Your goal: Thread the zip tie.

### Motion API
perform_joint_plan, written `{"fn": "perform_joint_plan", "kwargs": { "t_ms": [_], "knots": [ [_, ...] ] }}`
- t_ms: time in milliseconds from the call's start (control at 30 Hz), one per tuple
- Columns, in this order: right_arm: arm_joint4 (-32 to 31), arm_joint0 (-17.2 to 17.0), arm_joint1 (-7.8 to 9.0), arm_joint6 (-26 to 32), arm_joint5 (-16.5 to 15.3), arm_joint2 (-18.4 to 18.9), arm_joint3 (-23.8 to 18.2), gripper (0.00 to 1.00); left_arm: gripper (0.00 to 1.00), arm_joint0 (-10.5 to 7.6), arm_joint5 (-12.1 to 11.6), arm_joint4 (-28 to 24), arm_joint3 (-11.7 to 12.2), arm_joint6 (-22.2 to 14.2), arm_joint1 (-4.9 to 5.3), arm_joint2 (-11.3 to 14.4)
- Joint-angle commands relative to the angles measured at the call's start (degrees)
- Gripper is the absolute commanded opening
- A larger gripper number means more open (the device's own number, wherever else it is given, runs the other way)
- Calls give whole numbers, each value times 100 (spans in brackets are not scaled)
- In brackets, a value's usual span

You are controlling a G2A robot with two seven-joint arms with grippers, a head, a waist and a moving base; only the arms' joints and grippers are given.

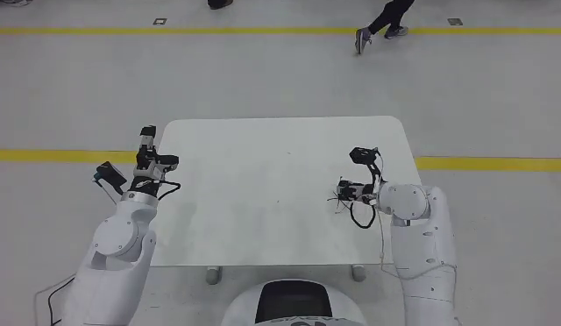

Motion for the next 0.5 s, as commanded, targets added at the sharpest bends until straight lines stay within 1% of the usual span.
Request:
{"fn": "perform_joint_plan", "kwargs": {
  "t_ms": [0,67,100,233,367,467],
  "knots": [
    [413,89,55,295,-162,75,140,0,100,0,0,0,0,0,0,0],
    [824,208,147,639,-162,97,247,0,100,0,0,0,0,0,0,0],
    [974,246,193,693,-162,64,300,0,100,0,0,0,0,0,0,0],
    [1451,329,457,693,-162,-193,529,0,100,0,0,0,0,0,0,0],
    [2038,381,777,693,-162,-594,665,0,100,0,0,0,0,0,0,0],
    [2038,381,777,693,-162,-594,665,0,100,0,0,0,0,0,0,0]
  ]
}}
